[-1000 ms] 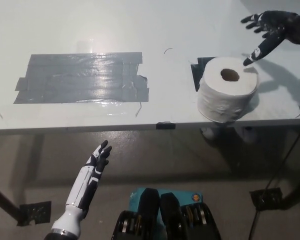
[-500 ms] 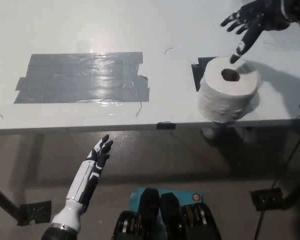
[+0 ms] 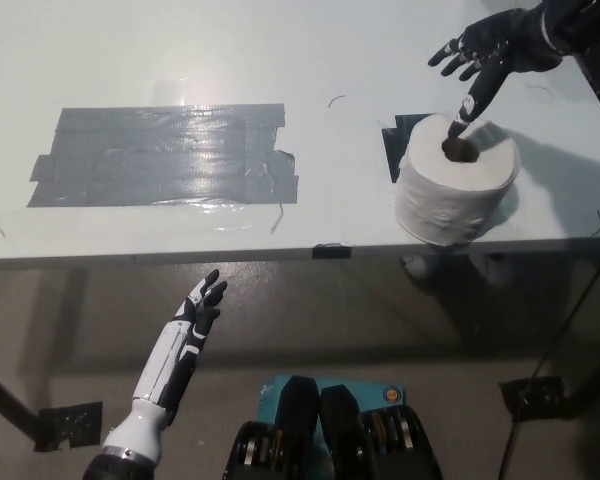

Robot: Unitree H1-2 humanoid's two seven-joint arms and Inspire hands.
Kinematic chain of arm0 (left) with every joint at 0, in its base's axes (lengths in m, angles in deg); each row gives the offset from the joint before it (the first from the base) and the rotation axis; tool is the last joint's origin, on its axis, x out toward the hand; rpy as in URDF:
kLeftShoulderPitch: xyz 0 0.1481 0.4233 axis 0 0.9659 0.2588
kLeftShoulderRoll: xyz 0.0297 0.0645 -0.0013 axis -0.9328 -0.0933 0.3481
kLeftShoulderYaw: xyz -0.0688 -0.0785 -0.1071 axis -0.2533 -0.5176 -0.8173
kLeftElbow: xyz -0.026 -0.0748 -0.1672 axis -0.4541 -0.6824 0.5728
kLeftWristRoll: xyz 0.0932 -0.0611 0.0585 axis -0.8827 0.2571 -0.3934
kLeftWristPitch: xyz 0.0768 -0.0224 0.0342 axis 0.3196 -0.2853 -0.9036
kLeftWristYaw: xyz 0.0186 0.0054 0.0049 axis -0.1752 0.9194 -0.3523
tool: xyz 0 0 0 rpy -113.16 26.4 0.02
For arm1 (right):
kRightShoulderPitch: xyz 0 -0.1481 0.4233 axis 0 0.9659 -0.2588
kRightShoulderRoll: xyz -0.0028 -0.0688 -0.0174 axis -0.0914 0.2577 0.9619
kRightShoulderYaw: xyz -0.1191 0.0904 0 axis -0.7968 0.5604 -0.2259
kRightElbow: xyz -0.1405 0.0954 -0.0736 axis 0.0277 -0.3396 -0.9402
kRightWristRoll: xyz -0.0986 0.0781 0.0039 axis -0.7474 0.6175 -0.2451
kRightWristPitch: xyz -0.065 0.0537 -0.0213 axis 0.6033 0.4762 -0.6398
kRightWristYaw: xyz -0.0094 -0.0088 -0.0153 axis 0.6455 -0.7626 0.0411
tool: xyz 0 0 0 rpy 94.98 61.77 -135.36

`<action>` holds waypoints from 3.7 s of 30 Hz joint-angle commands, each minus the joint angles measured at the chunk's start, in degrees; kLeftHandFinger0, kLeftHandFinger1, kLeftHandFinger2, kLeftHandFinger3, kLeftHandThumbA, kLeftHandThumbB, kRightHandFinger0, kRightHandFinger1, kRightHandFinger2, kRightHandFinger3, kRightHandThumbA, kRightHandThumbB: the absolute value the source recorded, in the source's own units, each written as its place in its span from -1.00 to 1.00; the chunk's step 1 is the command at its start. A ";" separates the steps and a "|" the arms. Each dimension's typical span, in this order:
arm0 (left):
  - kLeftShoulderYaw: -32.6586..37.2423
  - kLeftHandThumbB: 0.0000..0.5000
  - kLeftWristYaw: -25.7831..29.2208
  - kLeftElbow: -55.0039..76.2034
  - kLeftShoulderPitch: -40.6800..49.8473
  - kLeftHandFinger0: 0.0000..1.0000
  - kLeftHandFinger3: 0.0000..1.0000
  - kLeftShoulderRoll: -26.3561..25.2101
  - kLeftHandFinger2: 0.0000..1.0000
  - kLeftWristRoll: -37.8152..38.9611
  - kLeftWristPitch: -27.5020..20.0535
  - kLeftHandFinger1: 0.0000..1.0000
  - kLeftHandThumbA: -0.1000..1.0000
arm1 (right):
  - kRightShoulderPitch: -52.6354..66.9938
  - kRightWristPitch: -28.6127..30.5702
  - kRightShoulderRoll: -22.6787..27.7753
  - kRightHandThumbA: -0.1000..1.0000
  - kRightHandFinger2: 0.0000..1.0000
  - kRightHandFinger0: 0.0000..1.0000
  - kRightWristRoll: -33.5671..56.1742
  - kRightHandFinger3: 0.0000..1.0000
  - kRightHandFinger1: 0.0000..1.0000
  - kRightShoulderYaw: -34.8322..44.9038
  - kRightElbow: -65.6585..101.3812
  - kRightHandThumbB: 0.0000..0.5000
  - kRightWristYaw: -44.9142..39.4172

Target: A toilet paper roll is kept on the black spot on the desk infront of the robot and the robot inserts its right thumb into the hole in the centre to grab the roll. Then it passes the roll to a person.

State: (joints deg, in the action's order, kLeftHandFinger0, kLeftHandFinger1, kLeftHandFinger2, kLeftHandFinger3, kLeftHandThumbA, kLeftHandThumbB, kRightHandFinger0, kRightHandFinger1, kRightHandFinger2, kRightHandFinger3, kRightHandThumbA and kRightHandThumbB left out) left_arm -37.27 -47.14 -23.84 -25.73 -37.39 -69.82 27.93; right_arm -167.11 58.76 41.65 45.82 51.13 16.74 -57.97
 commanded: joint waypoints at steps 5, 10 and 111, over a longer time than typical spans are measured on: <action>-0.15 -0.49 -0.43 2.58 -0.63 1.00 1.00 -0.47 1.00 -0.43 -0.18 1.00 1.00 | -1.97 4.54 0.09 1.00 1.00 1.00 -3.05 1.00 1.00 0.23 -2.07 0.40 2.61; -0.20 -0.45 -0.49 2.45 -0.63 1.00 1.00 -0.46 1.00 -0.20 -0.28 1.00 1.00 | -1.95 5.50 0.14 1.00 1.00 1.00 -4.20 1.00 1.00 0.04 -2.93 0.45 2.66; -0.56 -0.68 -2.03 1.68 -4.54 1.00 1.00 -1.27 1.00 0.89 0.76 1.00 1.00 | 13.23 9.68 -1.70 -1.00 0.94 -0.63 1.22 0.26 0.36 21.42 -1.38 -0.19 30.50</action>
State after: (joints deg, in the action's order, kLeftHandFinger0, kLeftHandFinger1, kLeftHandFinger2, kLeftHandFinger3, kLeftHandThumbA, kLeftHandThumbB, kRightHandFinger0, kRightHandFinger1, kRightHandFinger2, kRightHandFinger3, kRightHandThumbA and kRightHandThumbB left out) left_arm -37.49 -48.28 -23.25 -28.76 -37.91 -69.50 29.25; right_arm -155.11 64.25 38.30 37.48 64.22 13.00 -34.03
